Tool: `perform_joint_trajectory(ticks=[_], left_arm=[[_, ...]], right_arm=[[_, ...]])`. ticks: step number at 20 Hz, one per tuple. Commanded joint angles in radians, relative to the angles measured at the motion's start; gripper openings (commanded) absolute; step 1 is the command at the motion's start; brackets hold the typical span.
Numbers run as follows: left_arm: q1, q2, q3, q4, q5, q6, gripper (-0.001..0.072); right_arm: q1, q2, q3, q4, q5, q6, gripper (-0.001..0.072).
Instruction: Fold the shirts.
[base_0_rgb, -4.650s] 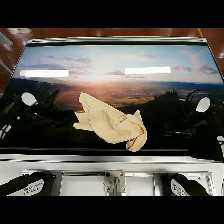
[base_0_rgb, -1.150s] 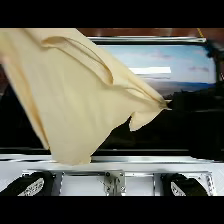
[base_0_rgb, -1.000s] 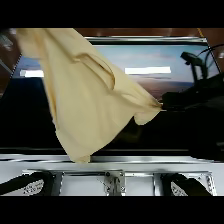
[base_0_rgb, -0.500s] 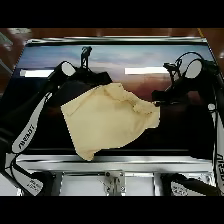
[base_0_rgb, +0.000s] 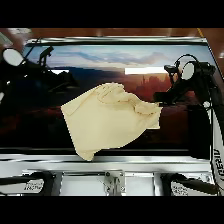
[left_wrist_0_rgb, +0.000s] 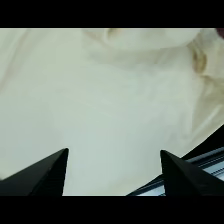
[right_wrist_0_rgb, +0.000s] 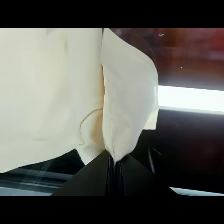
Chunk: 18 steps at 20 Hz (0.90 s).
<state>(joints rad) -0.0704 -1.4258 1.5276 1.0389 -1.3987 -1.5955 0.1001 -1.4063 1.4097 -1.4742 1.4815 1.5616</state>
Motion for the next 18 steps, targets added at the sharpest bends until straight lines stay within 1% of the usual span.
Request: perform_joint_trajectory(ticks=[1,4,6,8,11,14,16,17,18], left_arm=[[0.050,0.289,-0.378,0.148,0.023,-0.113,0.0658],[0.068,0.524,-0.819,0.092,0.173,-0.229,0.0658],[0.069,0.589,-1.010,-0.020,0.261,-0.239,0.0659],[0.051,0.588,-1.137,-0.110,0.344,-0.226,0.0659],[0.037,0.539,-1.214,-0.111,0.428,-0.202,0.0658],[0.037,0.449,-1.215,-0.113,0.430,-0.126,0.0659],[0.037,0.391,-1.215,-0.123,0.428,-0.113,0.0659],[0.037,0.367,-1.216,-0.153,0.435,-0.079,0.0659],[0.036,0.347,-1.216,-0.207,0.450,-0.024,0.0659]], right_arm=[[0.001,-0.002,0.000,-0.027,-0.001,-0.024,0.0059],[0.002,-0.002,0.000,-0.024,-0.002,-0.041,0.0059],[0.001,-0.002,0.000,-0.024,-0.017,-0.056,0.0059],[0.002,-0.002,0.000,-0.023,-0.036,-0.056,0.0059],[0.001,-0.002,0.000,-0.019,-0.047,-0.056,0.0059],[0.002,-0.002,0.000,-0.019,-0.047,-0.055,0.0059],[0.002,-0.002,0.000,-0.019,-0.047,-0.055,0.0059],[0.001,-0.002,0.000,-0.019,-0.047,-0.055,0.0059],[0.001,-0.002,0.000,-0.016,-0.046,-0.055,0.0059]])
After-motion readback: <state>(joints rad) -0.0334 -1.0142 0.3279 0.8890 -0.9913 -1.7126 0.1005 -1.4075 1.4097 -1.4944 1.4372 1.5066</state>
